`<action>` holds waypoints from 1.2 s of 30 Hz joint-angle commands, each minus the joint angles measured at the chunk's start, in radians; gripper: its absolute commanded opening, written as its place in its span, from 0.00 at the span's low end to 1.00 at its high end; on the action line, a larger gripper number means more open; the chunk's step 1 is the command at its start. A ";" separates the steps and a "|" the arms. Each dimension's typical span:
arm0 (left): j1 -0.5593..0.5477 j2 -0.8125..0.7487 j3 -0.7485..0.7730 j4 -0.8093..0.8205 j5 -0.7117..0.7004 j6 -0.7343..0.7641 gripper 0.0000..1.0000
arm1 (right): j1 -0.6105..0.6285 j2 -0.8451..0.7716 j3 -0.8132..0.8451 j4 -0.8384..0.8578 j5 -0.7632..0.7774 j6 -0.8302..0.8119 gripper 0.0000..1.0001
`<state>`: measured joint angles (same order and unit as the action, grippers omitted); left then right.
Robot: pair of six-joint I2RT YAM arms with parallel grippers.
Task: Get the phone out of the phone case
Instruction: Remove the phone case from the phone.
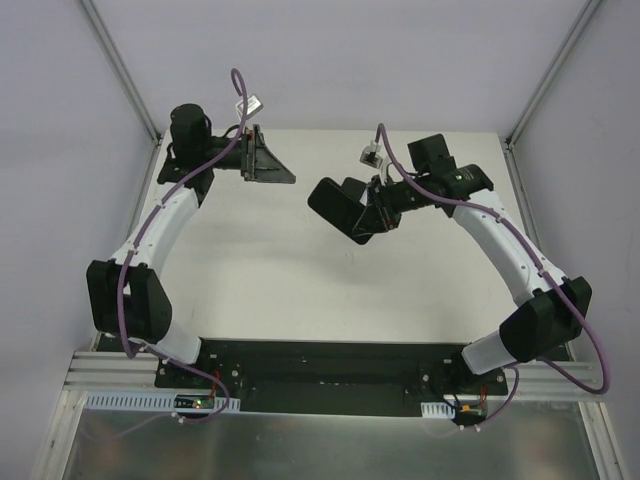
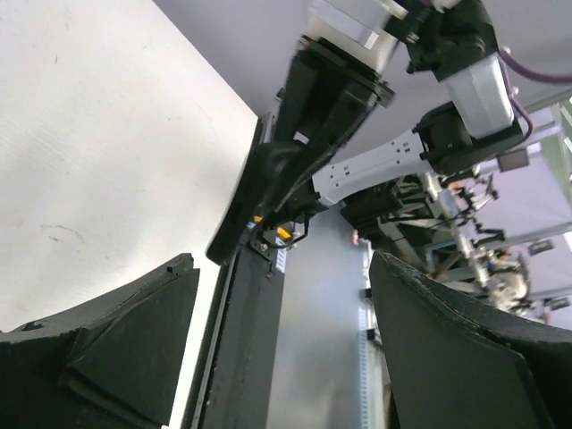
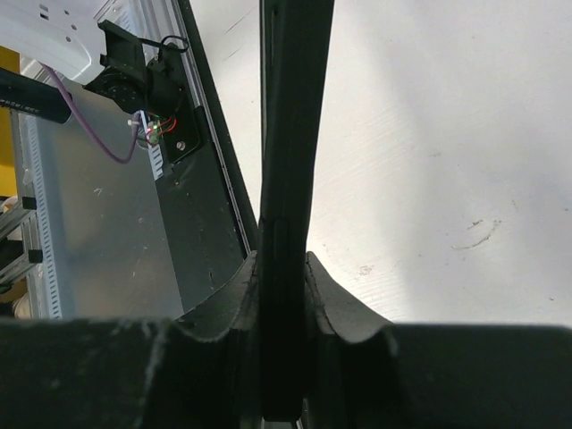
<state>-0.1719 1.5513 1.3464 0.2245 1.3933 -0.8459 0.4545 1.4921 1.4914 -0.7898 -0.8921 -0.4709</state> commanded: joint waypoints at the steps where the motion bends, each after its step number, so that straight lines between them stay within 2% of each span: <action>1: 0.018 -0.091 0.030 0.004 0.130 0.105 0.79 | -0.004 -0.030 0.020 0.061 -0.073 0.002 0.00; 6: 0.018 -0.111 -0.030 -0.011 0.099 0.157 0.70 | -0.013 -0.024 0.058 0.063 -0.077 0.038 0.00; 7: 0.018 -0.114 -0.032 -0.069 0.060 0.194 0.70 | -0.014 -0.023 0.066 0.063 -0.068 0.046 0.00; 8: 0.017 -0.115 -0.003 -0.223 0.018 0.317 0.70 | -0.016 -0.023 0.072 0.063 -0.064 0.049 0.00; 9: 0.008 -0.117 0.046 -0.434 -0.069 0.494 0.70 | -0.017 -0.023 0.079 0.064 -0.056 0.055 0.00; 10: -0.011 -0.120 0.089 -0.591 -0.168 0.609 0.71 | -0.019 -0.023 0.087 0.063 -0.053 0.055 0.00; 11: -0.024 -0.128 0.109 -0.646 -0.239 0.678 0.71 | -0.023 -0.023 0.092 0.064 -0.051 0.066 0.00; 12: -0.026 -0.128 0.115 -0.658 -0.252 0.688 0.72 | -0.028 -0.024 0.096 0.067 -0.059 0.077 0.00; 16: -0.037 -0.132 0.131 -0.709 -0.220 0.786 0.73 | -0.040 -0.013 0.121 0.066 -0.070 0.106 0.00; 19: -0.072 -0.129 0.160 -0.848 -0.232 0.986 0.77 | -0.045 -0.003 0.135 0.040 -0.105 0.103 0.00; 23: -0.170 -0.119 0.198 -1.025 -0.332 1.243 0.80 | -0.046 0.010 0.147 0.005 -0.183 0.098 0.00; 29: -0.245 -0.093 0.253 -1.077 -0.327 1.347 0.74 | -0.043 -0.012 0.113 0.003 -0.251 0.087 0.00; 36: -0.252 -0.050 0.301 -1.079 -0.274 1.364 0.65 | -0.045 -0.035 0.064 0.015 -0.297 0.090 0.00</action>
<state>-0.4198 1.4765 1.6039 -0.8246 1.0698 0.4496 0.4110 1.5120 1.5646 -0.8131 -1.0782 -0.3775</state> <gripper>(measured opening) 0.672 0.210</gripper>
